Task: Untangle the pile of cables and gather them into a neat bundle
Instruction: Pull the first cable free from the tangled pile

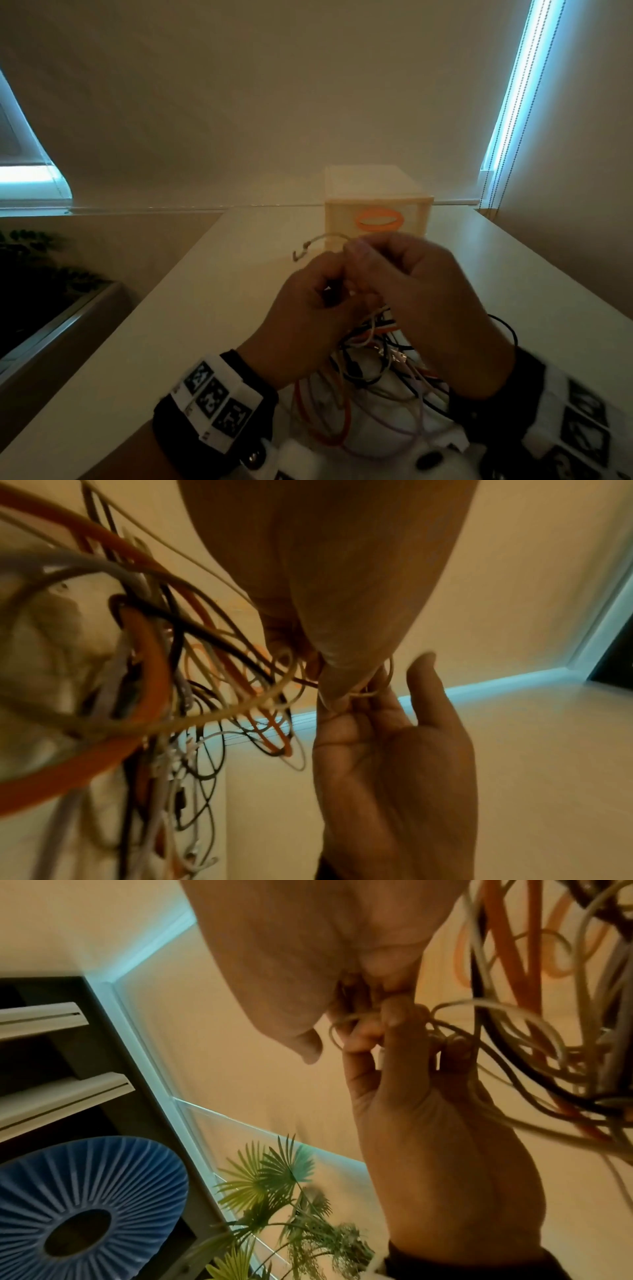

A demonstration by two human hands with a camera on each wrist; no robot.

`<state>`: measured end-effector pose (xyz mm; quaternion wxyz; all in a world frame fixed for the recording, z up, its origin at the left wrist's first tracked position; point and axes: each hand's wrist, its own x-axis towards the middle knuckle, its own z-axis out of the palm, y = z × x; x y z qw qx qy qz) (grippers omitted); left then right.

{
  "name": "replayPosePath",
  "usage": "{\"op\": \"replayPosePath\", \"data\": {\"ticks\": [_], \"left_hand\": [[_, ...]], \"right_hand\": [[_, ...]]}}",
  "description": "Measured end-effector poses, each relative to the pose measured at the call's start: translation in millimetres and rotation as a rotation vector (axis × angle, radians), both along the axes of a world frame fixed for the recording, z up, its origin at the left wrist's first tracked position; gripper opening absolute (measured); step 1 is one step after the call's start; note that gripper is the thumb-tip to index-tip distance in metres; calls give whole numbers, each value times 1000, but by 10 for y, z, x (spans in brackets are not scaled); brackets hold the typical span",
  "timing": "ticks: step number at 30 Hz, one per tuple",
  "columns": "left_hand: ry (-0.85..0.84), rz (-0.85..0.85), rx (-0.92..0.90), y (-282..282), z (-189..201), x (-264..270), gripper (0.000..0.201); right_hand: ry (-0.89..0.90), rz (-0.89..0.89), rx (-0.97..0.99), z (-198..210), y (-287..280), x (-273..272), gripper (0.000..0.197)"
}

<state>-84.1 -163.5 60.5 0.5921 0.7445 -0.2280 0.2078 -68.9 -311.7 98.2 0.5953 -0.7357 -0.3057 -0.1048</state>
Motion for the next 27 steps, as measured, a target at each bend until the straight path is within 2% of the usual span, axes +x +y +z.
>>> {"op": "replayPosePath", "data": {"ticks": [2,4,6,8,10,13,15,17,19,21,23,25,27], "left_hand": [[-69,8,74,-25,-52,15,18],[-83,38,106,-34,-75,17,15],[-16,89,90,-41,-65,15,12],[90,47,-47,-27,-24,-9,14],[166,42,-152,-11,57,-46,27],[239,59,-252,-3,102,-50,54],[256,76,-273,-24,124,-52,48],[255,97,-251,-33,164,-74,38],[274,82,-284,19,203,-78,38],[316,55,-409,131,244,-59,40],[357,-86,-678,262,289,-33,37],[357,-267,-959,401,339,-30,32],[321,-371,-1074,529,382,-28,27]], "right_hand": [[-31,-57,-76,-71,21,18,22],[17,-25,-47,-137,-3,86,18],[261,155,195,-141,-40,120,21],[439,291,391,-115,-93,123,28],[349,265,278,-144,-97,133,31],[-51,108,11,-242,2,130,29],[-159,94,-97,-343,81,130,29],[-181,109,-223,-414,125,127,25],[-160,170,-296,-422,128,115,23],[-84,267,-320,-380,101,113,22],[14,316,-325,-338,38,154,29],[70,302,-313,-297,-55,227,31],[41,229,-298,-227,-142,293,29]]}}
